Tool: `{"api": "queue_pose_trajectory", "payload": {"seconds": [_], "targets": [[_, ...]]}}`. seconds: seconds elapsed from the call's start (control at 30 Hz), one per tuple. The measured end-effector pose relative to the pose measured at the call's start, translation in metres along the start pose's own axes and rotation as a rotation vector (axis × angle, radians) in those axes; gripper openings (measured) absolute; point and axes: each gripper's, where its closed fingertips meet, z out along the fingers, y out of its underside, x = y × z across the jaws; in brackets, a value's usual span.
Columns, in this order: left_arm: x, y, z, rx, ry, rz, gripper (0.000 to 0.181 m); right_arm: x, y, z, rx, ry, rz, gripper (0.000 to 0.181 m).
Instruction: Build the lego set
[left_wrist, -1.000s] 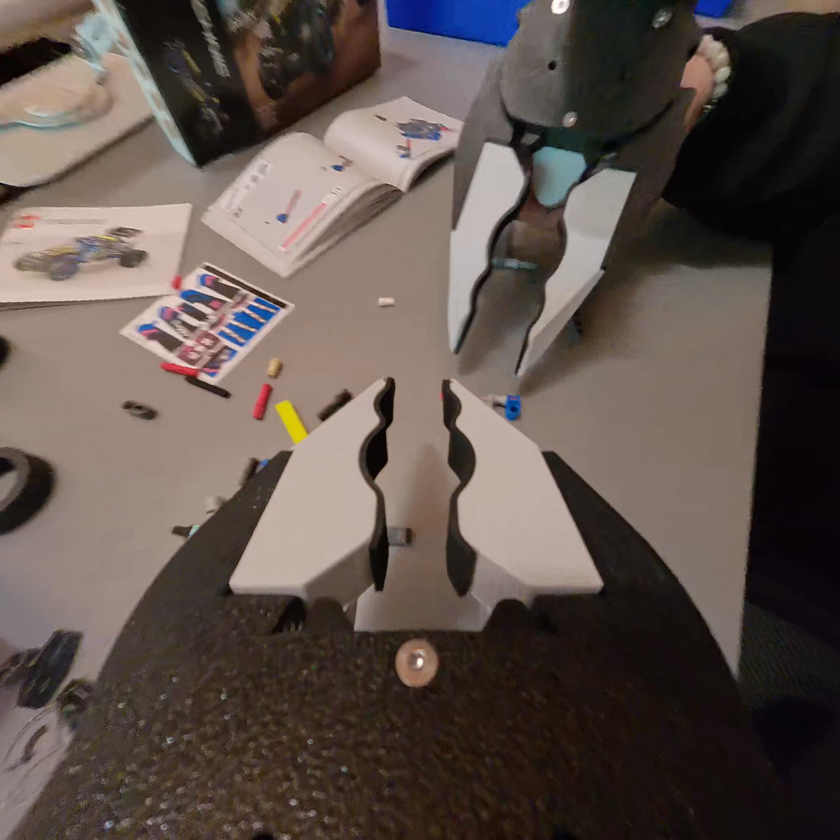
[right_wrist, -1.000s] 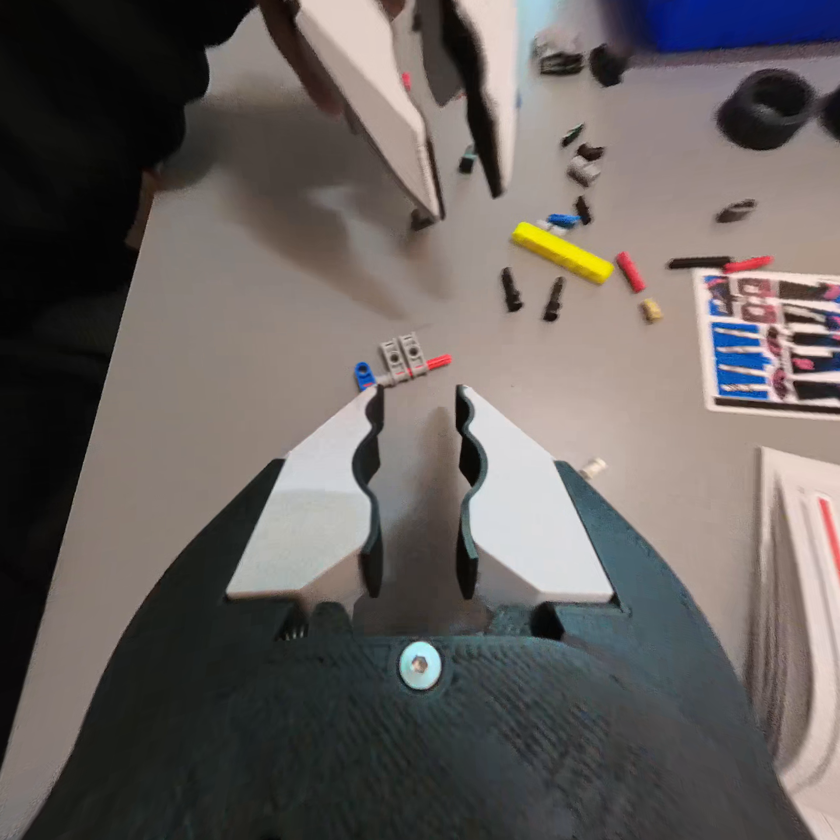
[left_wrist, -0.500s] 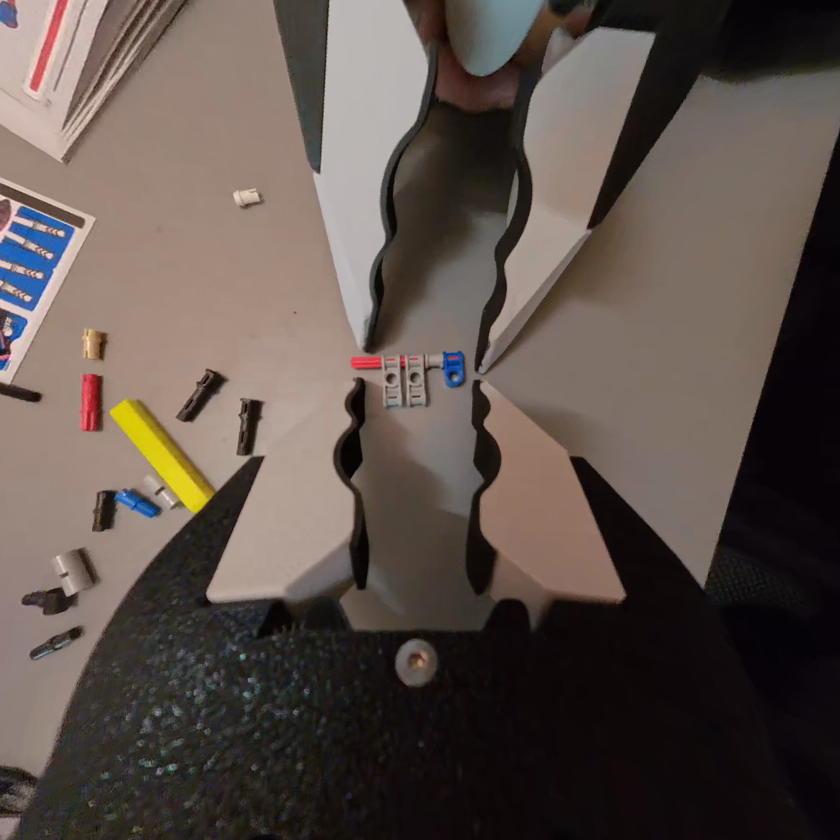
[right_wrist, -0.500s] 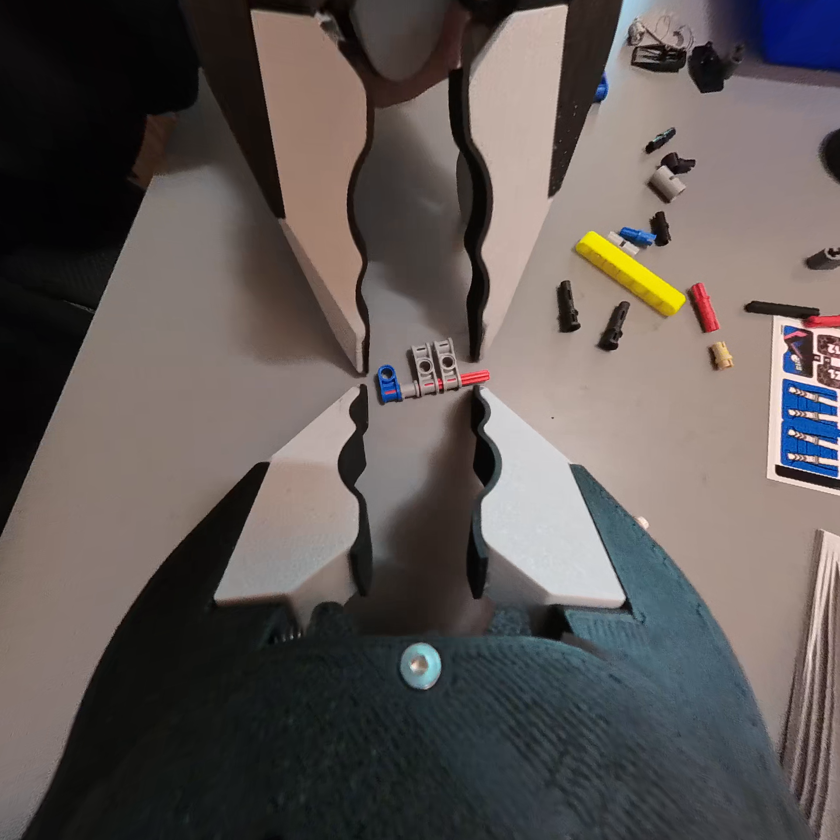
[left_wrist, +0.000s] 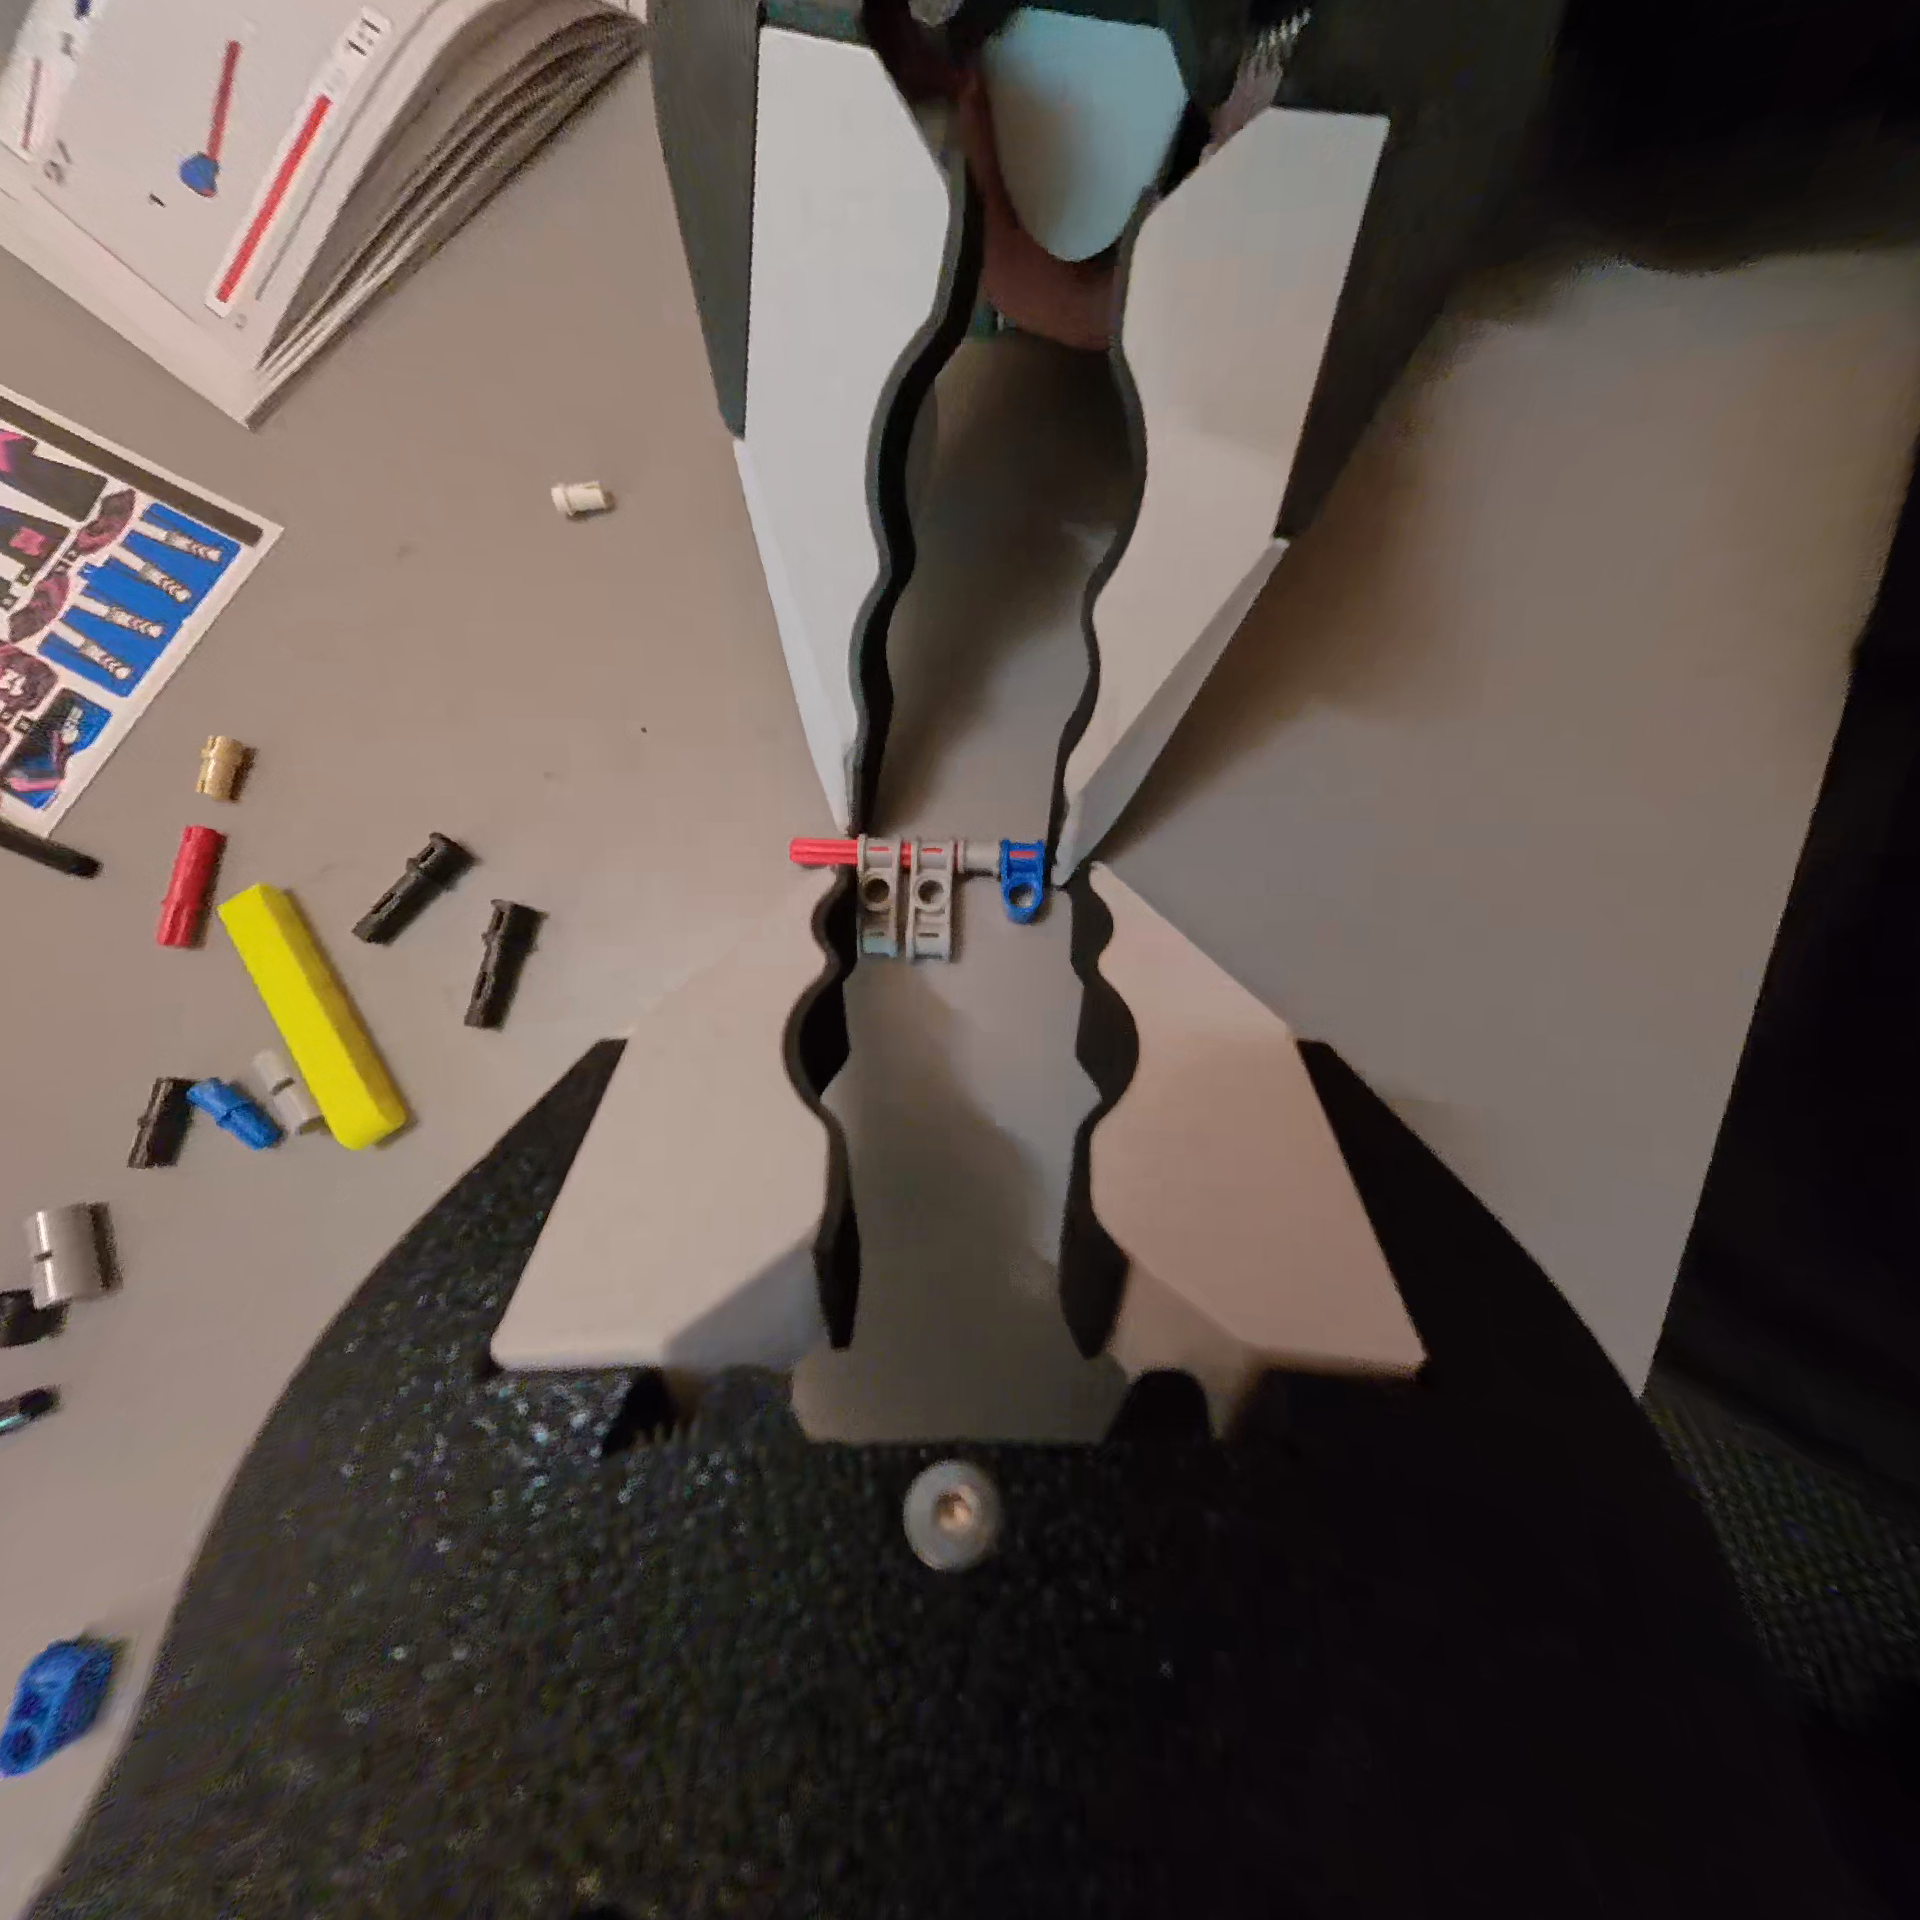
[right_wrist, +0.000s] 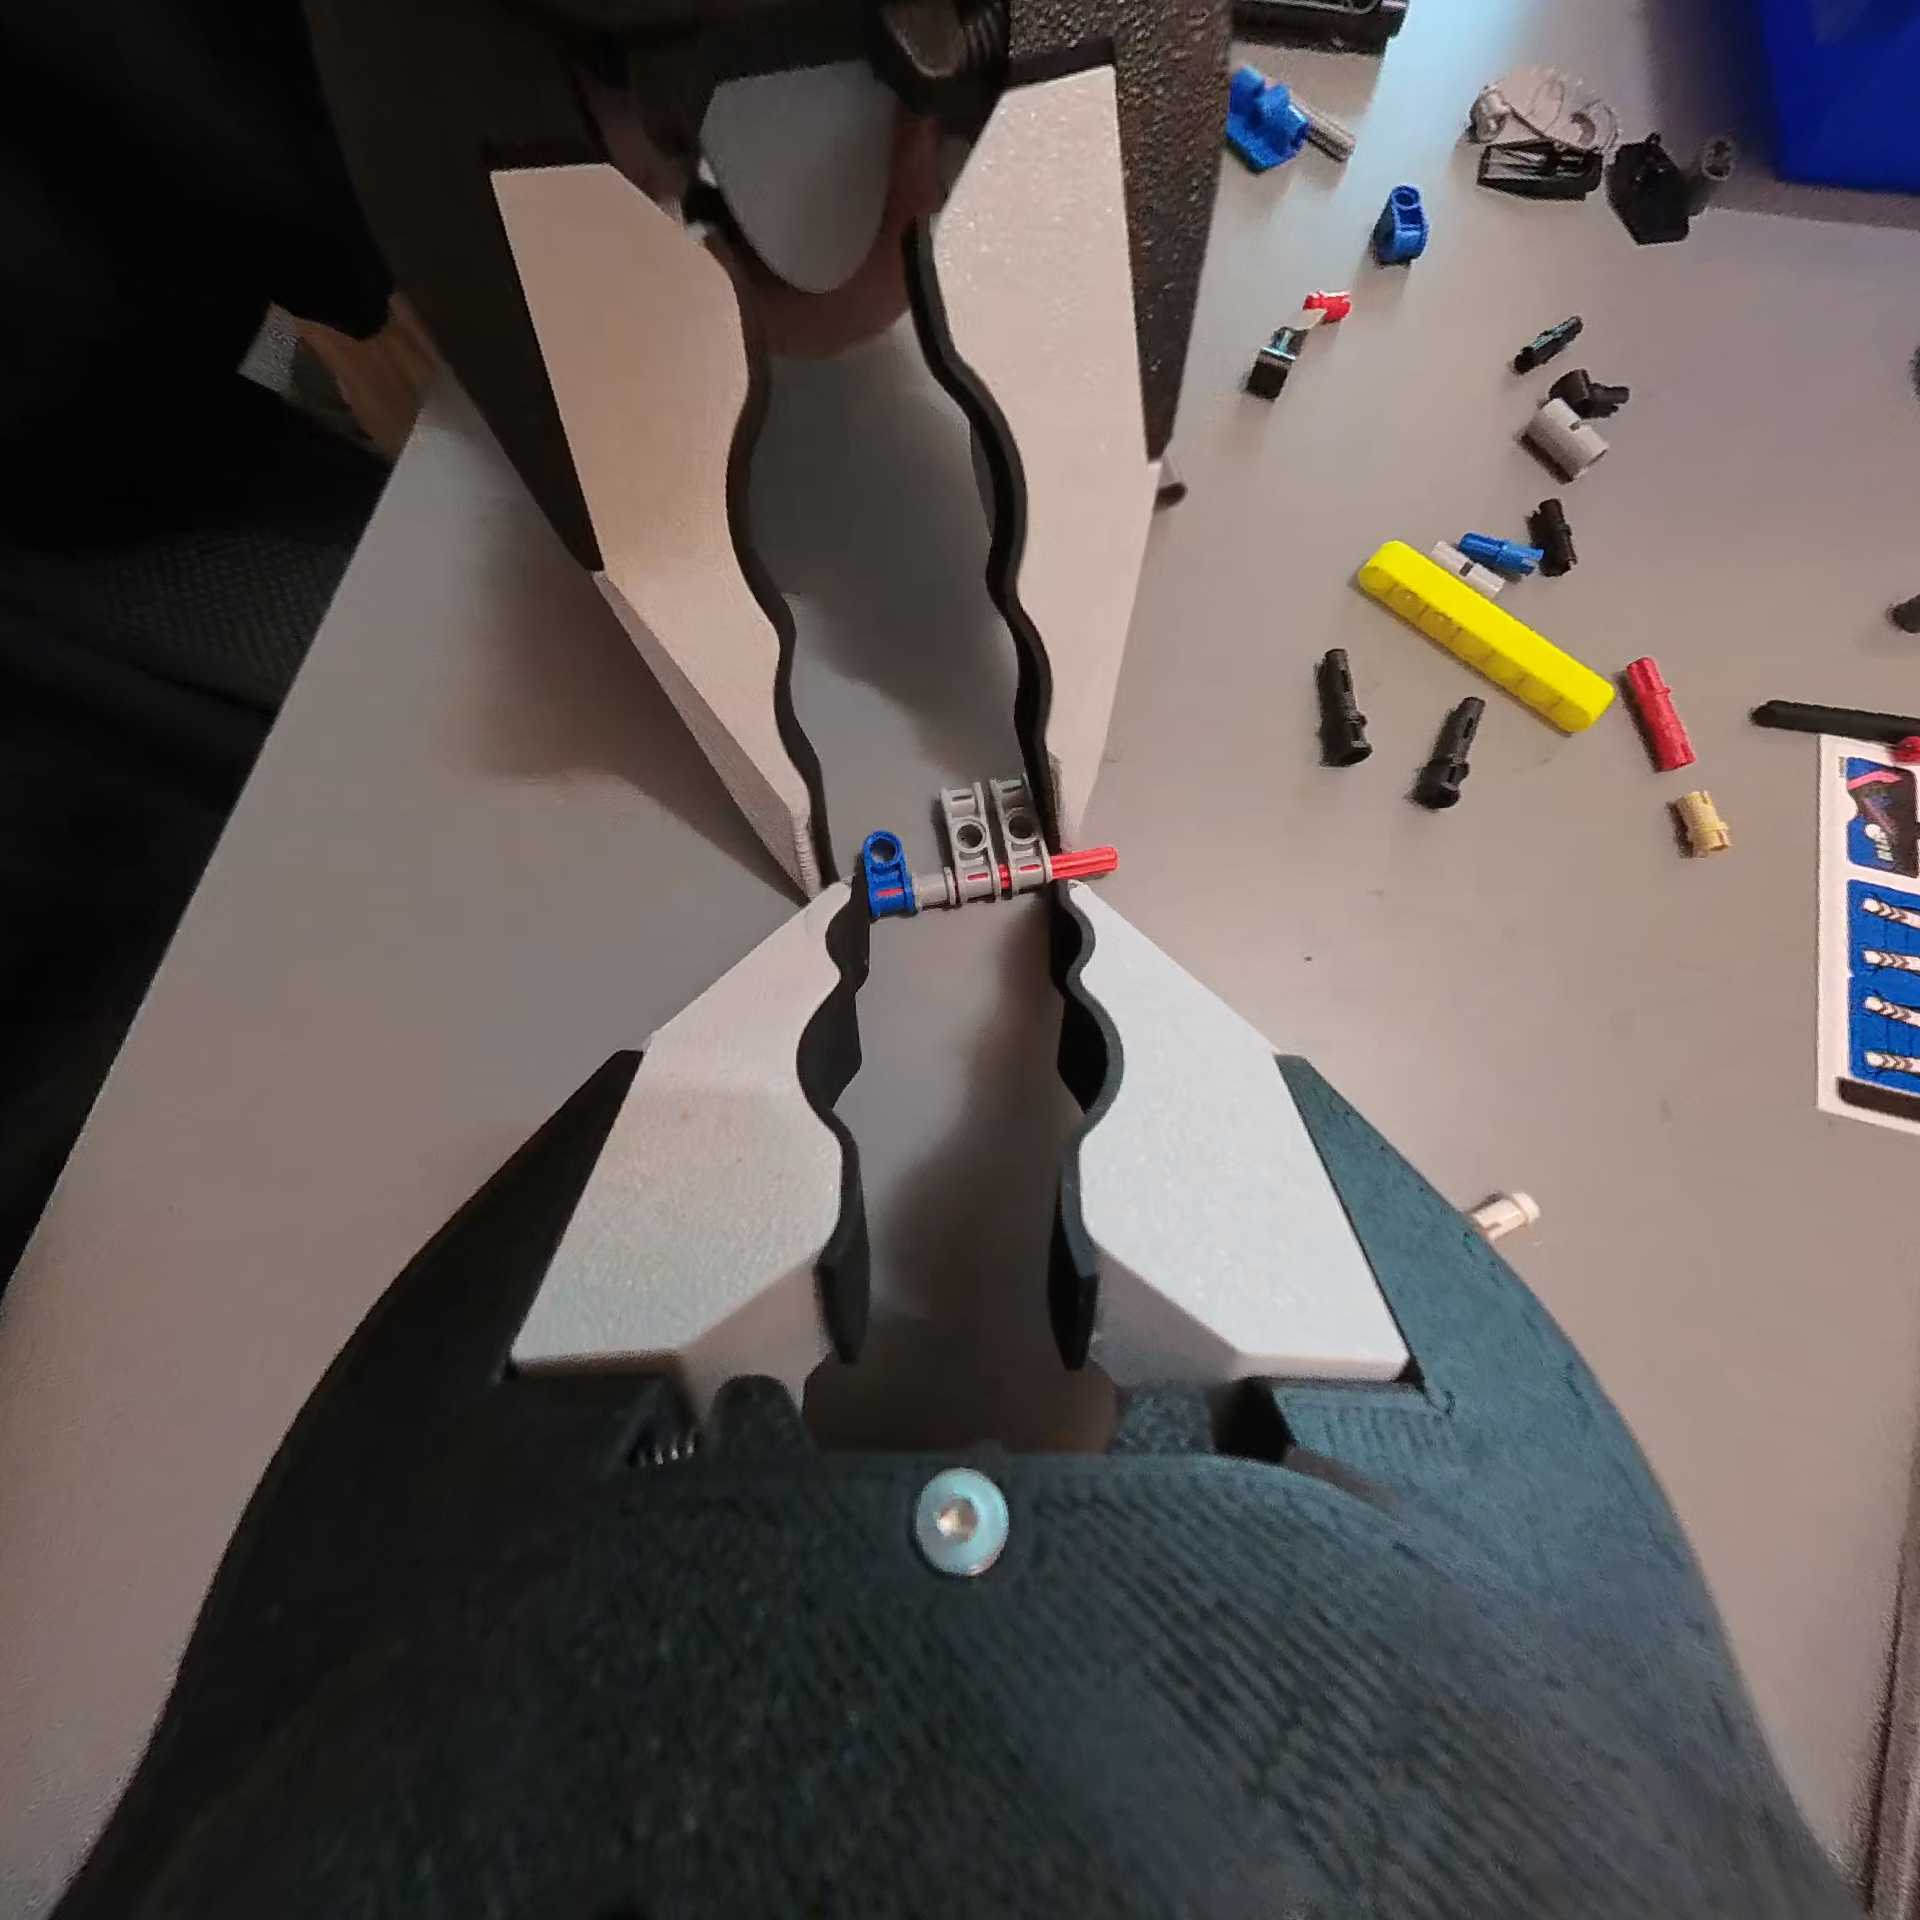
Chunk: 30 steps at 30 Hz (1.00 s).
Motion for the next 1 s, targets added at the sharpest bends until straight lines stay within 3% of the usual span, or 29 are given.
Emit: {"api": "queue_pose_trajectory", "payload": {"seconds": [0.73, 1.0], "targets": [[0.0049, 0.0002, -0.0008, 0.042, 0.033, 0.029, 0.037, -0.0032, -0.0002, -0.0004, 0.024, -0.030, -0.041, 0.038], [0.0067, -0.0012, -0.0009, 0.060, 0.037, 0.105, 0.030, -0.0089, 0.0022, -0.0025, 0.006, -0.053, -0.096, 0.032]]}}
